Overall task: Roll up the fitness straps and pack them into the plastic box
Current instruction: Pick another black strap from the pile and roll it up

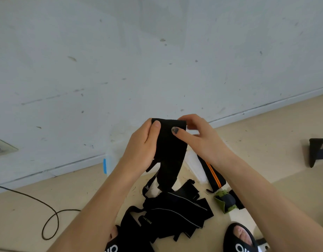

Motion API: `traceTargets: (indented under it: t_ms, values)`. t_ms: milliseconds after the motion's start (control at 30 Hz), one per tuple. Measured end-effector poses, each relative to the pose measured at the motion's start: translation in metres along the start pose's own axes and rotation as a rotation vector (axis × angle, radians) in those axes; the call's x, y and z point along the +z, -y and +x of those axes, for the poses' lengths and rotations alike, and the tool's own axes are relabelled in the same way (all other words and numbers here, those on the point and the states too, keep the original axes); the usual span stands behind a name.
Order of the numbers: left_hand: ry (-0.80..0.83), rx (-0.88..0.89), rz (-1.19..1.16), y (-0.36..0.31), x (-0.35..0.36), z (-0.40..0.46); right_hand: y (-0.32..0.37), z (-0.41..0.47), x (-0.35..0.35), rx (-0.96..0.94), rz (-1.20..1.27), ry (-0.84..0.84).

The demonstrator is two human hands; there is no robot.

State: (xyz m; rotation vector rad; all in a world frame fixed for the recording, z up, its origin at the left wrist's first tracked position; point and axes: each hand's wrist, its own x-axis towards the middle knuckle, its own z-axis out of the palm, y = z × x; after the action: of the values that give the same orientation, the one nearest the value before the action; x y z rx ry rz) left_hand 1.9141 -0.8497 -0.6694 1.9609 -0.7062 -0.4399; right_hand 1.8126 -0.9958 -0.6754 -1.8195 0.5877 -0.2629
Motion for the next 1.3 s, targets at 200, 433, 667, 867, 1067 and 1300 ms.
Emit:
traceTargets:
  t_ms: [200,433,667,867,1067,1300]
  values:
    - [-0.035,-0.014,0.001,-0.006,0.005,0.001,0.007,-0.005,0.014,0.025,0.211,0.036]
    - [0.094,-0.143,-0.359,-0.013,0.008,-0.008,0.010,-0.014,0.030,0.101,0.352,-0.026]
    - [0.100,-0.175,-0.395,-0.010,0.009,-0.011,0.004,-0.021,0.039,0.060,0.387,-0.013]
    - [0.008,-0.033,-0.294,-0.013,0.003,-0.006,0.014,-0.013,0.022,0.058,0.500,0.000]
    - [0.002,0.052,-0.200,-0.012,-0.004,-0.005,0.010,-0.010,0.014,0.033,0.531,0.099]
    - [0.006,0.062,-0.262,-0.012,-0.004,-0.003,0.010,-0.005,0.007,0.009,0.491,0.168]
